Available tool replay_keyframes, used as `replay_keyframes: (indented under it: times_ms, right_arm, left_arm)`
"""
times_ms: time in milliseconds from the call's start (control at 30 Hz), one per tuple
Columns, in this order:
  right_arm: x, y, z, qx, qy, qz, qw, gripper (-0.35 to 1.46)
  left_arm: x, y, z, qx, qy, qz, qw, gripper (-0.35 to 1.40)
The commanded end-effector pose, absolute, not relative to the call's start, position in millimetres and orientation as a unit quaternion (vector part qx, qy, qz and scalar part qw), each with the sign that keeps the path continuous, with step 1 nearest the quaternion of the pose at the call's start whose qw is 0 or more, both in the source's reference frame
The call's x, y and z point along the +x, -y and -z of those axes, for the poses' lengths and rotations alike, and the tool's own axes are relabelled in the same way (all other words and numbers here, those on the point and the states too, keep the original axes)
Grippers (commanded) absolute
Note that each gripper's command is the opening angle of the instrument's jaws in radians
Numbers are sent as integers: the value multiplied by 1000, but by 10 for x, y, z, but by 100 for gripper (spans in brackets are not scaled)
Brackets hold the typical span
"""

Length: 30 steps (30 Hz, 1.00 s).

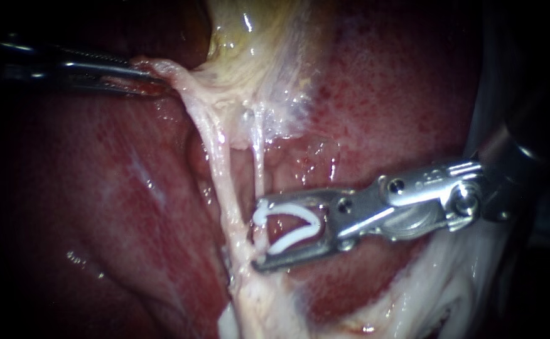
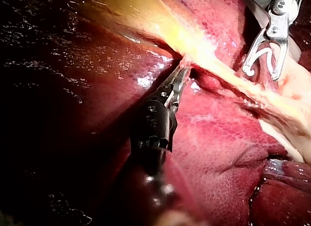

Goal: Clipping first clip left tube

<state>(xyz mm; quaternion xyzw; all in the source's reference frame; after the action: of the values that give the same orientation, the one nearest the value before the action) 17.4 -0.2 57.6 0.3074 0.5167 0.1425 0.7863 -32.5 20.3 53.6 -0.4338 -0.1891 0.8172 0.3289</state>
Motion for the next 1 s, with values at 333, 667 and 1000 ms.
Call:
replay_keyframes:
  times_ms: [333, 667, 1000]
  right_arm:
    - [180, 11, -608, 323, -508, -165, 781, 50]
    - [183, 20, -633, 339, -503, -175, 776, 50]
    - [189, 23, -638, 369, -509, -157, 762, 50]
  left_arm:
    - [-325, -202, -536, -434, 189, -818, 328, -35]
    - [-326, -202, -536, -434, 189, -817, 328, -35]
    - [-326, -202, -536, -434, 188, -817, 329, -35]
